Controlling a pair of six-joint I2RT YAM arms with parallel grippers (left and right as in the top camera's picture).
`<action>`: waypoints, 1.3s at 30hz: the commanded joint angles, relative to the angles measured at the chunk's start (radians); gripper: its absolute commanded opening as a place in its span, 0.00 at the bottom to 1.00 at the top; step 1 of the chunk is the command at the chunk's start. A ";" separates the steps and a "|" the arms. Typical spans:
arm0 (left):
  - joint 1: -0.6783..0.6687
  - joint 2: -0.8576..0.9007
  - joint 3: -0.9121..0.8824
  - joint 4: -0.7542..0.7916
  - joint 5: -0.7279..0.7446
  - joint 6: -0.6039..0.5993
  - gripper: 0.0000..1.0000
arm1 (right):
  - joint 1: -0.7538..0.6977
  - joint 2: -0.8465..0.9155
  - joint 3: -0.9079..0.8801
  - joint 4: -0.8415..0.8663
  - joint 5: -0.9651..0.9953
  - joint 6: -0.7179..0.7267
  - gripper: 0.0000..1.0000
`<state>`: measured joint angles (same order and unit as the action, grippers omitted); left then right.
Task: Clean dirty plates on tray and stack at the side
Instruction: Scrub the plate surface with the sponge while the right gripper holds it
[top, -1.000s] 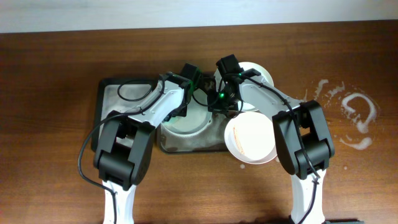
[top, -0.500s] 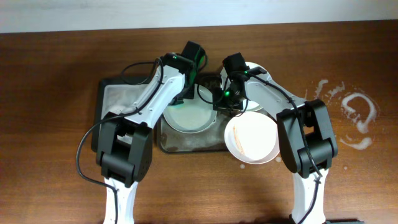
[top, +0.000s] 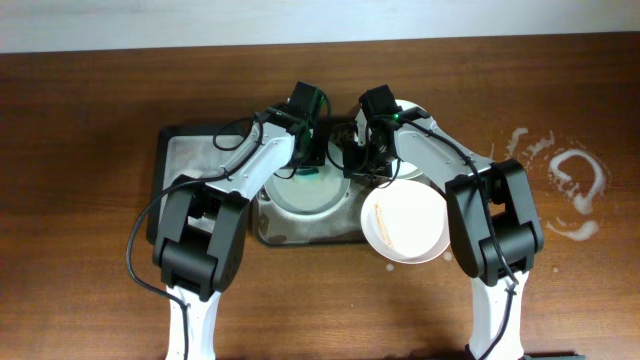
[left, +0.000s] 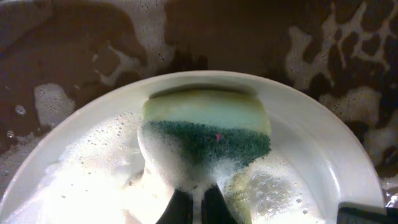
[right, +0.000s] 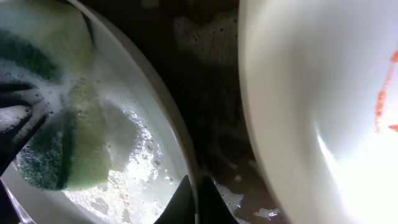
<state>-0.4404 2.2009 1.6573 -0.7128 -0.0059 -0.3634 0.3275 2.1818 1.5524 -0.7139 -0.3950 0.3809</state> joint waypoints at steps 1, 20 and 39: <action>-0.005 0.010 -0.039 -0.072 0.060 0.012 0.01 | -0.002 0.016 -0.011 -0.003 0.002 -0.006 0.04; 0.013 0.013 -0.039 0.042 -0.245 0.119 0.01 | -0.002 0.016 -0.011 0.001 0.002 -0.006 0.04; 0.021 0.025 -0.039 0.022 0.243 0.288 0.01 | -0.002 0.016 -0.011 0.000 -0.005 -0.006 0.04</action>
<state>-0.4099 2.1887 1.6310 -0.7418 0.2306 -0.0666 0.3237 2.1818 1.5524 -0.7109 -0.4019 0.3847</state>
